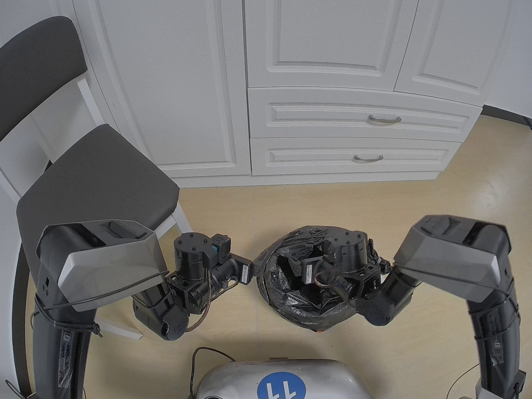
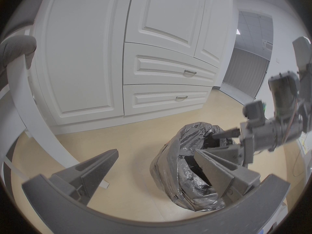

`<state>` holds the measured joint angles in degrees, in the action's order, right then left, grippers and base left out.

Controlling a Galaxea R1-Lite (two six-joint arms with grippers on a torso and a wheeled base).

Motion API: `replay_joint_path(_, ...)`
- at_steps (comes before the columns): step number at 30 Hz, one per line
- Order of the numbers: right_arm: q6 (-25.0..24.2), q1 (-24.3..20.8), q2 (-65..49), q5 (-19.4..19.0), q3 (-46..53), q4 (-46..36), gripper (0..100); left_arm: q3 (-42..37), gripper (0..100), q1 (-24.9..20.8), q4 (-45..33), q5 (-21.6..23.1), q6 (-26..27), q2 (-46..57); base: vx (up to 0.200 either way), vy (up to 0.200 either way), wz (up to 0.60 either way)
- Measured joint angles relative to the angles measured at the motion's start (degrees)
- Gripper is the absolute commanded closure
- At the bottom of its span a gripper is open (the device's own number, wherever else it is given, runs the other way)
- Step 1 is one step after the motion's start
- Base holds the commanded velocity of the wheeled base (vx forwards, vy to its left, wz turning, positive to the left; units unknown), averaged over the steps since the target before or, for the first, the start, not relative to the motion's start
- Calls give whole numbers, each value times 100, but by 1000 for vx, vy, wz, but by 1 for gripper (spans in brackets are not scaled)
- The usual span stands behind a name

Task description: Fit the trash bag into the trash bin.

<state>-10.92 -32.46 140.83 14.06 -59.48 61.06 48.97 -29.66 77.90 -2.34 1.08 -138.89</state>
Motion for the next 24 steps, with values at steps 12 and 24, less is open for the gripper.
replay_joint_path(12, 2444, 1397, -1553, -1707, 1587, -452, 0, -140, 0, -62, 112, 27, 44, 129, 0, 0, 0)
replay_joint_path(24, 3867, 2575, -1657, -3666, 2315, -550, 0, -208, 0, -63, 145, 35, 57, 221, 0, 0, 0)
